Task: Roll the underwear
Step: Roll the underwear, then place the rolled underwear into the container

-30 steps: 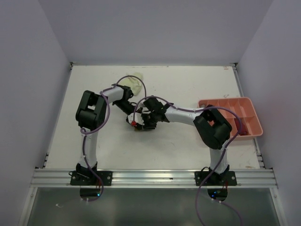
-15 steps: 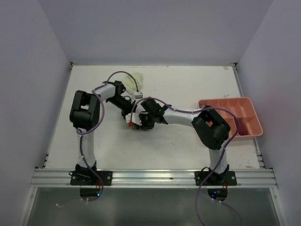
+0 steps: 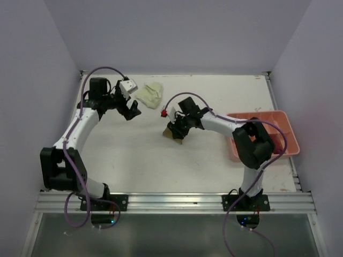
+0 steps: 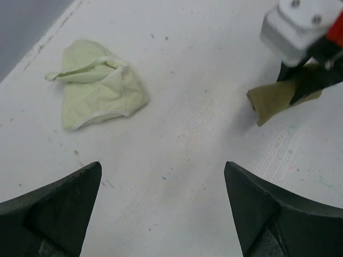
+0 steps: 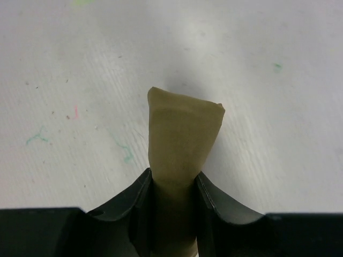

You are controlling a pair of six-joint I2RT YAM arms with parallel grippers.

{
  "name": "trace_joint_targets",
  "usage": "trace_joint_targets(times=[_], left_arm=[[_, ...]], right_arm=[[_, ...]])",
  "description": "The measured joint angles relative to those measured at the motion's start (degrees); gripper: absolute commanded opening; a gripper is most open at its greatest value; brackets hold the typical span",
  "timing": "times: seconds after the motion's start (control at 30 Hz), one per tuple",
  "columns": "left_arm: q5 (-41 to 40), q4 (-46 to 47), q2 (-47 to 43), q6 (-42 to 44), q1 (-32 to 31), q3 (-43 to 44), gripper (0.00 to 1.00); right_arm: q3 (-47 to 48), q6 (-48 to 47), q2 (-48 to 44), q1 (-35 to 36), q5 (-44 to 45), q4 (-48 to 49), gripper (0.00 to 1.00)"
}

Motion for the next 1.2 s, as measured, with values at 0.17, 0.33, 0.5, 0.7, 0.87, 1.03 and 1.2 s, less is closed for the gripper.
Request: trace_joint_targets(times=[0.17, 0.33, 0.5, 0.7, 0.87, 1.03, 1.2], left_arm=[[-2.6, 7.0, -8.7, -6.0, -0.2, -8.0, 1.0], [-3.7, 8.3, -10.6, -9.5, -0.3, -10.6, 1.0], [-6.2, 9.5, -11.6, -11.3, -3.1, -10.9, 1.0], [-12.9, 9.5, -11.1, -13.8, -9.9, -10.8, 1.0], [-16.4, 9.5, -10.6, -14.5, -10.9, -10.2, 1.0], [-18.7, 9.4, -10.4, -14.6, -10.9, -9.8, 1.0], [-20.5, 9.4, -10.4, -14.5, -10.9, -9.7, 1.0]], right_arm=[[-1.8, 8.5, -11.6, -11.3, -2.7, -1.3, 0.0], [-2.1, 10.3, -24.5, -22.1, -2.6, -3.9, 0.0], [-1.9, 5.8, -32.6, -32.7, 0.8, -9.5, 0.0], [-1.8, -2.5, -32.7, -42.4, 12.9, -14.4, 0.0], [-3.3, -5.4, -30.2, -42.6, 21.5, -13.7, 0.0], [-7.7, -6.0, -26.9, -42.5, 26.2, -9.9, 0.0], [-14.6, -6.4, -23.3, -42.2, 29.0, -4.7, 0.0]])
